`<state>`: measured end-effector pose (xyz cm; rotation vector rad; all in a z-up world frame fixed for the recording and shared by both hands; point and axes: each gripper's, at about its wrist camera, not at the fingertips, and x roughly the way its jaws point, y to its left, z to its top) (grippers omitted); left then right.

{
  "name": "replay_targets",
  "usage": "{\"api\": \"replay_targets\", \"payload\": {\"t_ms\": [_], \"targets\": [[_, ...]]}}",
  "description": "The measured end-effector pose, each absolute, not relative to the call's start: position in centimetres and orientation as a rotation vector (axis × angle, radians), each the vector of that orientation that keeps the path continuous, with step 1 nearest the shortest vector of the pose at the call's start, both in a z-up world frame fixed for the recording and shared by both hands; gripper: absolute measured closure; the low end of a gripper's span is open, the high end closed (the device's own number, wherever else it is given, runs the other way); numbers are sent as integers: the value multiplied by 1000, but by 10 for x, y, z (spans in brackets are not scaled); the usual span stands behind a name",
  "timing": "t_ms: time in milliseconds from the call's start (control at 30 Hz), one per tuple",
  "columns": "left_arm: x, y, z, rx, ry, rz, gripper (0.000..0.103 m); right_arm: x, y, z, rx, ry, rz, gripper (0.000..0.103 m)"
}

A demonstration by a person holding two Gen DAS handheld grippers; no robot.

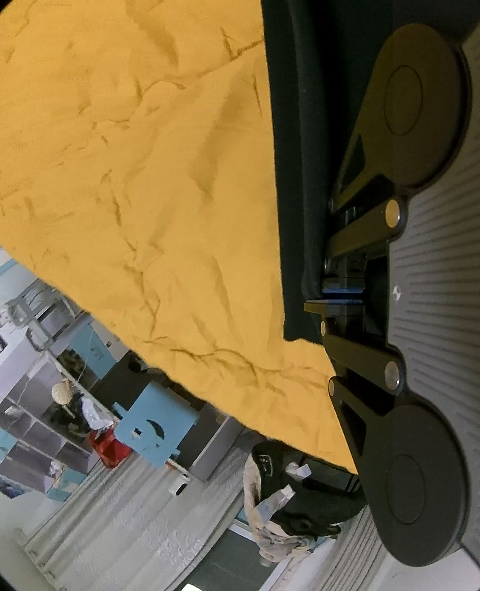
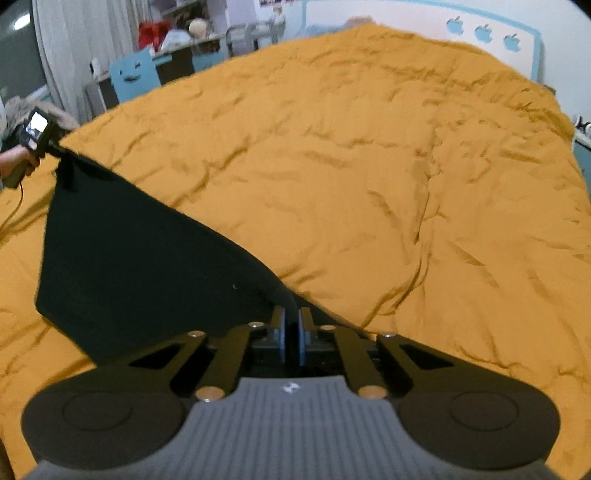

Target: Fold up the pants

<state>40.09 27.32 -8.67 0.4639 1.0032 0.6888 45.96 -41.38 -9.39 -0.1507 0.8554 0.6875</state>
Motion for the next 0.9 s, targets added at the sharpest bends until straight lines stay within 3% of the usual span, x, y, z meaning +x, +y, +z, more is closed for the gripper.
{"api": "replay_targets", "payload": {"t_ms": [233, 500, 767, 833, 900], "targets": [[399, 269, -66, 483, 962, 660, 101, 433, -441, -43, -71, 758, 652, 103], [429, 258, -108, 597, 1022, 623, 101, 486, -433, -126, -60, 979, 497, 103], [449, 261, -138, 703, 1048, 628, 101, 512, -421, -157, -62, 1044, 445, 103], [450, 261, -142, 704, 1048, 630, 98, 513, -418, -157, -56, 1045, 416, 98], [449, 260, -142, 698, 1040, 631, 89, 510, -419, -154, -61, 1036, 382, 84]]}}
